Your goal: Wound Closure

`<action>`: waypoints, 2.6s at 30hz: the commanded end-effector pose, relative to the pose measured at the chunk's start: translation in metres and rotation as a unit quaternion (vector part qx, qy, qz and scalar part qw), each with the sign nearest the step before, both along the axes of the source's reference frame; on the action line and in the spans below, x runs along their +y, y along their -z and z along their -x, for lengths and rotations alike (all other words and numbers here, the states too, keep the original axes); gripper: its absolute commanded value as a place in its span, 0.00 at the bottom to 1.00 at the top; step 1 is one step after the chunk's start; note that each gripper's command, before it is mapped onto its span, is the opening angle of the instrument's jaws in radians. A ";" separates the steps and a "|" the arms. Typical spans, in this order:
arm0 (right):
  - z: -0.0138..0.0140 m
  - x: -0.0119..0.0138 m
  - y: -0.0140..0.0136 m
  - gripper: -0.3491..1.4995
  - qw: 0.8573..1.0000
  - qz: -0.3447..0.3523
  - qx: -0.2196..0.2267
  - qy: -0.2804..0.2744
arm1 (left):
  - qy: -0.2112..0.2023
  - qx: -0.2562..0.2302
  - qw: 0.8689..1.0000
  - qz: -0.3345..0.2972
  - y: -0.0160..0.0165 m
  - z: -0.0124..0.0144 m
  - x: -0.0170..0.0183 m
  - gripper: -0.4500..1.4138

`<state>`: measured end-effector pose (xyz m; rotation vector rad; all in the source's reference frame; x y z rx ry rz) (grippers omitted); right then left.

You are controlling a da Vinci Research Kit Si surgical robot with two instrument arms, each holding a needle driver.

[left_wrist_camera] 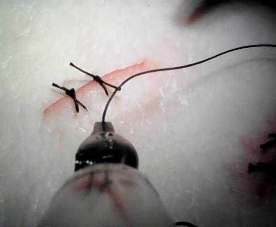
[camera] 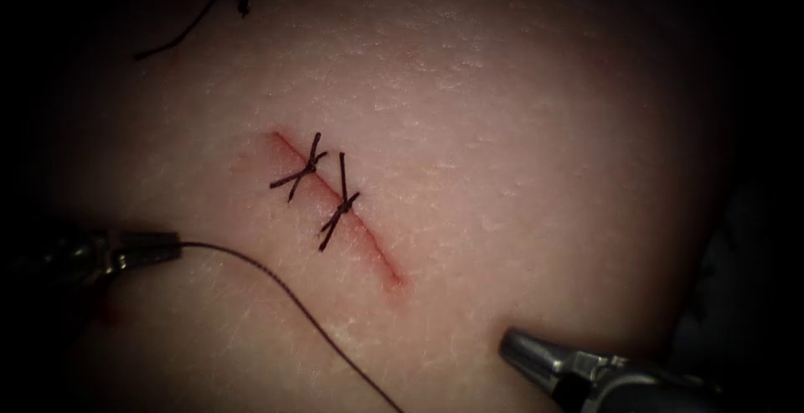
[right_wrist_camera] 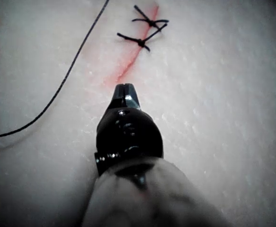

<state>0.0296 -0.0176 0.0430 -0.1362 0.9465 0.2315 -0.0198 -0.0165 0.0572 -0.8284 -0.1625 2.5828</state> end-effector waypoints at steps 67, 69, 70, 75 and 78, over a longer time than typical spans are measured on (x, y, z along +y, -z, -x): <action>-0.0054 -0.0071 0.0025 0.00 0.999 0.033 0.021 0.023 | 0.047 -0.138 0.983 0.109 -0.0103 0.0403 0.0385 0.00; -0.0055 -0.0072 0.0026 0.00 0.999 0.033 0.021 0.024 | 0.039 -0.139 0.984 0.104 -0.0102 0.0405 0.0386 0.21; -0.0055 -0.0073 0.0026 0.00 0.999 0.033 0.021 0.024 | 0.035 -0.138 0.985 0.100 -0.0103 0.0405 0.0386 0.35; -0.0058 -0.0073 0.0026 0.00 0.999 0.033 0.021 0.023 | 0.035 -0.077 0.995 0.053 -0.0105 0.0391 0.0379 0.94; -0.0063 -0.0072 0.0026 0.00 0.999 0.032 0.021 0.023 | 0.031 -0.043 0.998 0.038 -0.0102 0.0374 0.0368 0.99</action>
